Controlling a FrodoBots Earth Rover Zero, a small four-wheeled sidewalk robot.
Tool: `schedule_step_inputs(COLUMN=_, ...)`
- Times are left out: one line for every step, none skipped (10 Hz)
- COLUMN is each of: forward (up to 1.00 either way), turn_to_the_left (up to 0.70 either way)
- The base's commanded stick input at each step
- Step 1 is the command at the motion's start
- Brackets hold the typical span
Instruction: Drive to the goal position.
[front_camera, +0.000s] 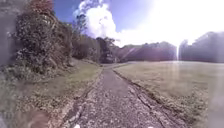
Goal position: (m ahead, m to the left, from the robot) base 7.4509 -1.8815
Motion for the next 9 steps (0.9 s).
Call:
schedule_step_inputs(forward=0.7, turn_to_the_left=0.35)
schedule_step_inputs(forward=0.7, turn_to_the_left=0.35)
schedule_step_inputs(forward=0.7, turn_to_the_left=0.35)
schedule_step_inputs(forward=0.7, turn_to_the_left=0.0)
schedule_step_inputs(forward=0.7, turn_to_the_left=0.0)
schedule_step_inputs(forward=0.7, turn_to_the_left=0.0)
schedule_step_inputs(forward=0.7, turn_to_the_left=0.0)
schedule_step_inputs(forward=0.7, turn_to_the_left=0.0)
schedule_step_inputs(forward=0.7, turn_to_the_left=0.0)
